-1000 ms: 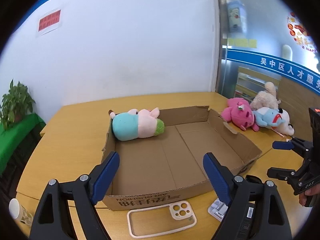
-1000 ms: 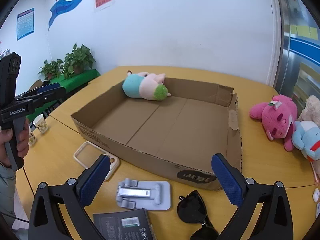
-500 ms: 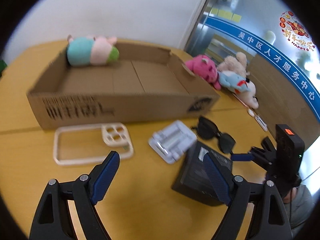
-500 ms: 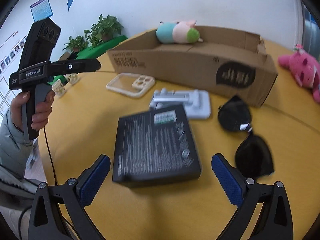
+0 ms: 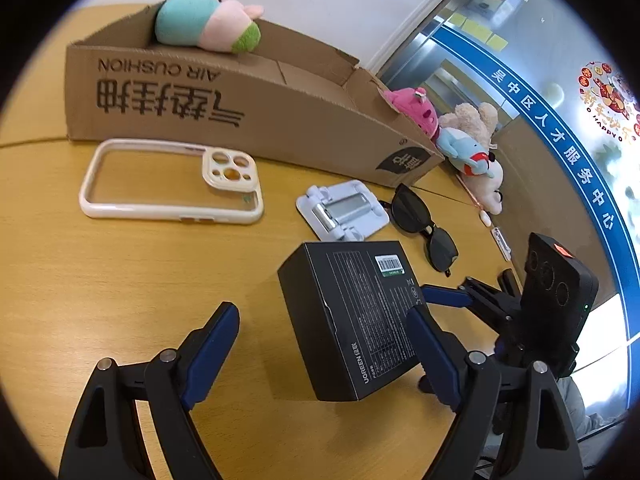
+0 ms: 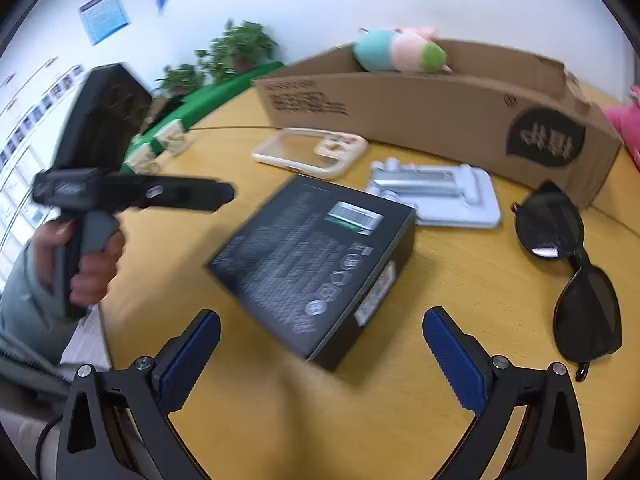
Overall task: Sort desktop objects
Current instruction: 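Close both grippers on the black UGREEN box and lift it, then lower the black box into the cardboard box beside the pig and release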
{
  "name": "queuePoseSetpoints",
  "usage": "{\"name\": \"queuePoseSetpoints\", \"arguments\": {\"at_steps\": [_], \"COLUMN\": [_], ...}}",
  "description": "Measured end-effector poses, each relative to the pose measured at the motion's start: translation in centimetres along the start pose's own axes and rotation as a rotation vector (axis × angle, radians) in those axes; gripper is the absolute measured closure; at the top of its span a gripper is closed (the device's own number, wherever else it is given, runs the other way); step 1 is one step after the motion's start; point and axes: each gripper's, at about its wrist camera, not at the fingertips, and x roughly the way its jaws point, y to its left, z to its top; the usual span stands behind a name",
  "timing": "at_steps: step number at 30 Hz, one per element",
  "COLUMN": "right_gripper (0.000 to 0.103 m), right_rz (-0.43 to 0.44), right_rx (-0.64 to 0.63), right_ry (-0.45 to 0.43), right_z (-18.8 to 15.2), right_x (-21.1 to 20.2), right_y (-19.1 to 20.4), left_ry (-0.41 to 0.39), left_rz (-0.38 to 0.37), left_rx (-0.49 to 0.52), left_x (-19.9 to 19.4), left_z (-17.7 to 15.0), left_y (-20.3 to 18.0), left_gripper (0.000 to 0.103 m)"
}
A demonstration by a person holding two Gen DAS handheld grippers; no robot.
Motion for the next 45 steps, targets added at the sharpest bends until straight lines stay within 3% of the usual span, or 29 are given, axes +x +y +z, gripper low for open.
{"name": "queuePoseSetpoints", "arguments": {"at_steps": [6,8,13,14,17,23,29,38,45], "right_gripper": [0.000,0.000,0.002,0.008,0.010,0.017,0.017,0.017,0.017], "right_rz": [0.050,0.029,-0.111,-0.125,-0.174,-0.171,-0.211,-0.333,-0.342], "right_rx": [-0.073,-0.085,-0.088,-0.105,-0.136,-0.156,-0.243,-0.370,-0.351], "right_ry": [0.003,0.010,0.030,0.039,0.058,-0.013,-0.144,-0.302,-0.351], "right_z": [0.3,0.0,-0.3,-0.3,-0.3,0.9,5.7,17.5,26.9], "right_x": [0.9,0.7,1.4,1.8,2.7,1.3,-2.1,-6.8,-7.5], "right_y": [2.5,2.3,1.0,1.2,2.1,3.3,4.5,3.7,-0.6], "left_ry": [0.060,0.083,0.097,0.089,0.065,-0.037,-0.185,-0.370,-0.388], "left_rz": [-0.055,-0.062,-0.162,-0.157,-0.117,-0.090,-0.058,-0.031,-0.053], "left_rx": [-0.005,-0.008,-0.085,-0.091,-0.070,-0.032,0.093,0.282,0.297], "left_x": [2.1,2.6,3.5,3.5,2.8,-0.2,-4.3,-8.0,-6.5], "left_z": [-0.1,-0.3,-0.7,-0.8,-0.9,0.5,5.7,18.1,28.0], "left_y": [-0.2,-0.2,0.4,0.4,-0.1,-1.5,-4.6,-7.8,-5.9], "left_gripper": [0.021,0.024,0.049,0.049,0.050,0.050,0.050,0.050,0.050]}}
